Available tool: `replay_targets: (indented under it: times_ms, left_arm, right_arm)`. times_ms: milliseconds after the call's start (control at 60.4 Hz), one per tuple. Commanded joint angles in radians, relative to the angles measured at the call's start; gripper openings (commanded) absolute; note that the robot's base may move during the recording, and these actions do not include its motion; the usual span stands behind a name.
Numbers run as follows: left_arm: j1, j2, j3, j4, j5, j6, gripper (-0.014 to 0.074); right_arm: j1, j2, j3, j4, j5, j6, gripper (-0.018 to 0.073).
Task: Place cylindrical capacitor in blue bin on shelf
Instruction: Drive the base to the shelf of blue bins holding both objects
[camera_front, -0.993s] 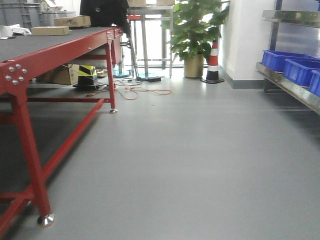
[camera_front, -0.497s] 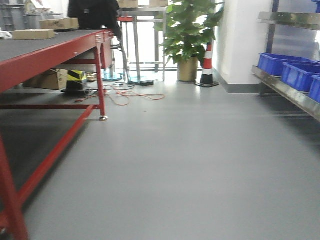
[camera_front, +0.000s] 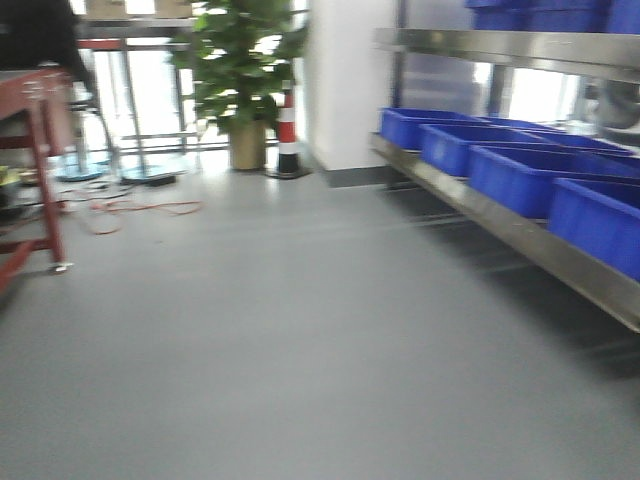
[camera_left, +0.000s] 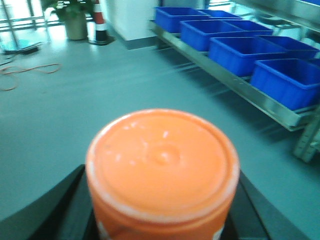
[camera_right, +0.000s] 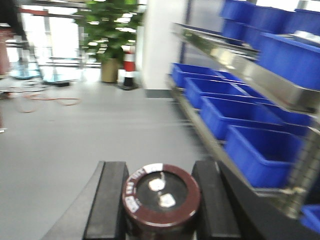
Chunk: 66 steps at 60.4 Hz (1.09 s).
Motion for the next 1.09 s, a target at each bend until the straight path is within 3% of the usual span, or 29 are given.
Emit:
replay_targets:
  times_ms: [0,1076]
  left_arm:
    - [-0.008,-0.002,0.001,-0.004,-0.019,0.002,-0.0111]
    - [-0.008,-0.002,0.001,-0.004,-0.019,0.002,-0.0111]
  right_arm:
    - [0.002,0.000,-0.009,-0.007,-0.023,-0.007,-0.0153]
    - [0.002,0.000,-0.009,-0.007,-0.023,-0.007,-0.0153]
